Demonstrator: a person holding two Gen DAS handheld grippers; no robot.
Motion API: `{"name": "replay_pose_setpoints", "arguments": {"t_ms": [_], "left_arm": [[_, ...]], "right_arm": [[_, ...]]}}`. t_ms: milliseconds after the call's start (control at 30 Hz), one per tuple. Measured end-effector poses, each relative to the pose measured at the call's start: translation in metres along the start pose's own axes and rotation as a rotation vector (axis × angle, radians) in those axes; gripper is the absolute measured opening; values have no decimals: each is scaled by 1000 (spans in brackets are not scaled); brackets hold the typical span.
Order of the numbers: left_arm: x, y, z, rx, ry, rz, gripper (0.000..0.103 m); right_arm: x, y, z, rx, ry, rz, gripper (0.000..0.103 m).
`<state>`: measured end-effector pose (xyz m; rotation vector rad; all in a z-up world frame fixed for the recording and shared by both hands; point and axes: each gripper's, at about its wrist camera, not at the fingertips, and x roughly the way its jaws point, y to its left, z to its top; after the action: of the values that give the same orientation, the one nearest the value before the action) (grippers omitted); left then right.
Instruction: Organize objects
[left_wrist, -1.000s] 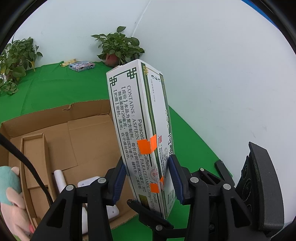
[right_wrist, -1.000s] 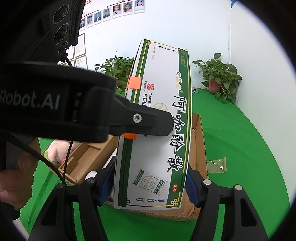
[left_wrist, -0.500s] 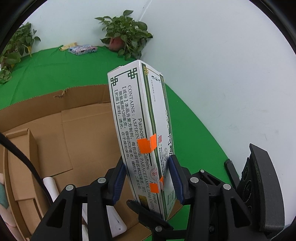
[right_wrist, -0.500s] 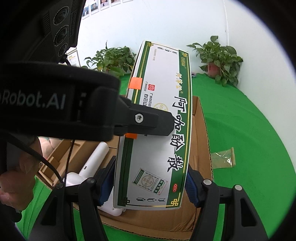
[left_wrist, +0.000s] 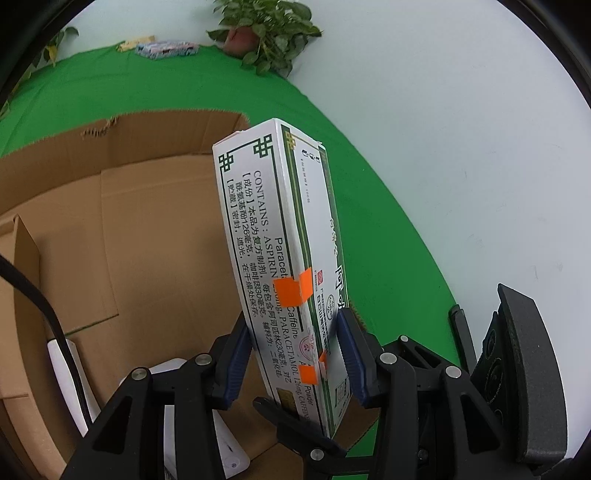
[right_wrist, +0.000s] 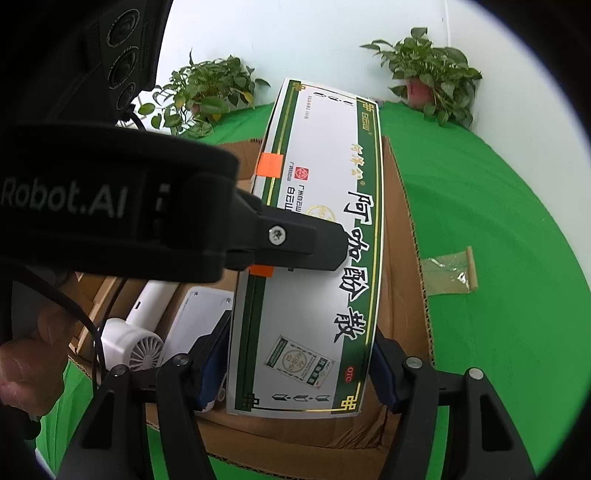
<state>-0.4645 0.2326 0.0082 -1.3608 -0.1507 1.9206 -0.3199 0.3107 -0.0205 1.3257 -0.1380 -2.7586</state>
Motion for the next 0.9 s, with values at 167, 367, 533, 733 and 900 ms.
{"name": "replay_pose_setpoints", "arguments": {"t_ms": [167,367,533,733,900], "left_arm": [[12,14,-5,-41,34,-30,44],[18,20,-13,-74,54,-60,44],[20,28,-22,-101,61,-84,44],[17,31,-27,-102,64,-76,44],[18,42,-30,-134,81,-70,44]], "right_arm": [[6,3,-3,-1,48,-12,65],[3,7,-10,0,94,-26,65],[-1,16,-18,-16,116,-35,65],[-3,21,-20,-14,127,-31,65],[6,22,-15,-14,166,-8,65]]}}
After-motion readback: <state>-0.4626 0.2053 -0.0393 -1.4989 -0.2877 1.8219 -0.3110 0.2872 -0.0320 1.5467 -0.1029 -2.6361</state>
